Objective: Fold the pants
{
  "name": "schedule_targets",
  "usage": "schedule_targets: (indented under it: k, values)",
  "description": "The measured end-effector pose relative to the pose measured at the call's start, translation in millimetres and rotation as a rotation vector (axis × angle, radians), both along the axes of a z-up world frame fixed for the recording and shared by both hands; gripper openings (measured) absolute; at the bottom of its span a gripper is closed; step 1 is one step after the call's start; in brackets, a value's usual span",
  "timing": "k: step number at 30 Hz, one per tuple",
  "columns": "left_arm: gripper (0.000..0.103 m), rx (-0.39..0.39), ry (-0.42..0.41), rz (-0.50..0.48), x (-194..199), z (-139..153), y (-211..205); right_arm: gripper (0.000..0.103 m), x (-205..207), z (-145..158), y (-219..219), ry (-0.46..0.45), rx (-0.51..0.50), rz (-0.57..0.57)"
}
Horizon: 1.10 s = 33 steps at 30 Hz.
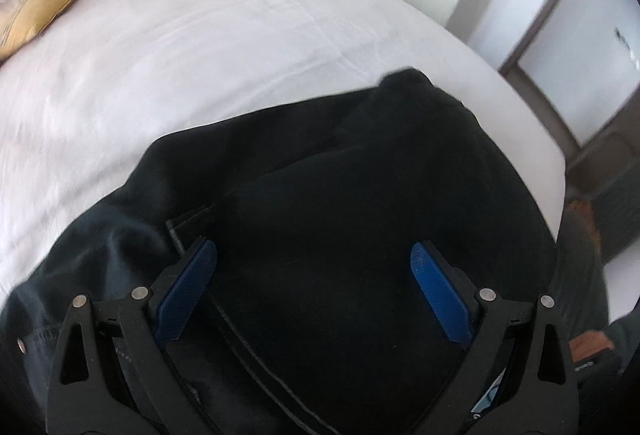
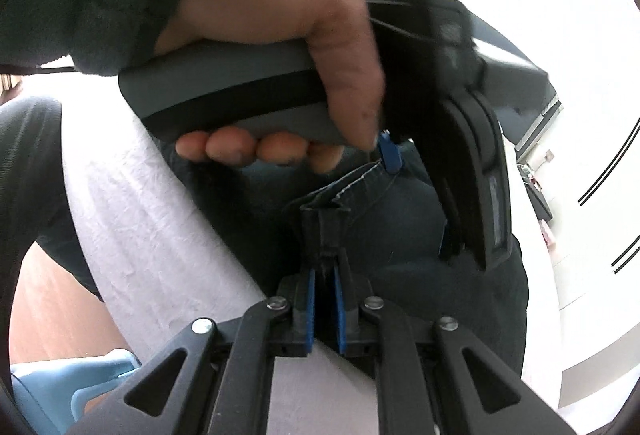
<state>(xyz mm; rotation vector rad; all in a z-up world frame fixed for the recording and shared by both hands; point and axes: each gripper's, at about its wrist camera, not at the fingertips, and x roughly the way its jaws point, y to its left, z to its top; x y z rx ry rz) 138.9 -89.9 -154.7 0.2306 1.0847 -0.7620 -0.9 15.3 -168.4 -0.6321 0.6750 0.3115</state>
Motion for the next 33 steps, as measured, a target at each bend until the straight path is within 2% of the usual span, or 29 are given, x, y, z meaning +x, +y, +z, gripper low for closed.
schedule_targets:
  k: [3,6,7,8,10,12,14,16,18,19,22,26,27,28,29,31,33]
  values:
    - [0.099,-0.014,-0.032,0.081,2.1,7.8,16.3,0.011,1.2,1.9,-5.1,0.007,0.007,-0.002]
    - [0.099,-0.018,-0.009,0.144,8.5,3.8,36.1,0.013,1.1,10.5,-10.9,0.047,0.047,-0.009]
    - [0.099,-0.012,-0.010,0.158,8.9,3.1,42.2,0.021,2.5,19.3,-17.5,0.072,0.093,0.004]
    - [0.099,-0.013,-0.010,0.169,8.9,2.6,48.1,0.037,-0.3,28.2,-27.7,0.095,0.141,0.016]
    - [0.099,-0.035,-0.016,0.199,8.7,7.0,59.3,0.055,-6.3,51.7,-52.8,0.115,0.256,0.009]
    - [0.099,-0.090,-0.037,0.224,5.8,20.8,67.8,0.055,-3.8,68.9,-79.6,0.119,0.340,-0.019]
    - [0.099,-0.171,-0.044,0.228,4.9,34.9,69.4,0.056,7.9,86.0,-118.7,0.130,0.478,-0.110]
    - [0.099,-0.217,-0.029,0.213,6.2,41.2,64.7,0.056,34.1,89.6,-168.7,0.160,0.646,-0.246]
    - [0.099,-0.233,0.003,0.188,8.9,36.2,50.8,0.056,62.3,85.2,-206.6,0.228,0.823,-0.346]
    - [0.099,-0.227,0.012,0.180,8.3,32.0,45.4,0.056,81.3,78.3,-230.4,0.281,0.965,-0.370]
    - [0.099,-0.178,0.049,0.164,1.0,14.2,35.0,0.056,125.6,52.9,-252.1,0.408,1.120,-0.387]
    - [0.099,-0.097,0.044,0.145,-21.9,-2.2,34.4,0.055,166.0,17.3,-259.8,0.503,1.154,-0.414]
    - [0.099,-0.087,0.040,0.138,-31.9,-7.4,44.8,0.053,175.2,8.5,-267.4,0.500,1.158,-0.446]
    - [0.099,-0.078,0.035,0.135,-34.1,-12.5,42.7,0.042,180.7,3.6,-273.2,0.491,1.166,-0.464]
    - [0.099,-0.063,0.026,0.127,-37.6,-15.3,42.9,0.036,186.3,-1.9,-279.0,0.487,1.176,-0.482]
    - [0.100,-0.009,-0.036,0.092,-50.4,-20.3,42.6,0.033,195.0,-5.7,-298.0,0.454,1.185,-0.569]
    - [0.100,0.003,-0.060,0.091,-55.3,-21.0,42.6,0.034,193.5,-3.0,-308.7,0.428,1.156,-0.630]
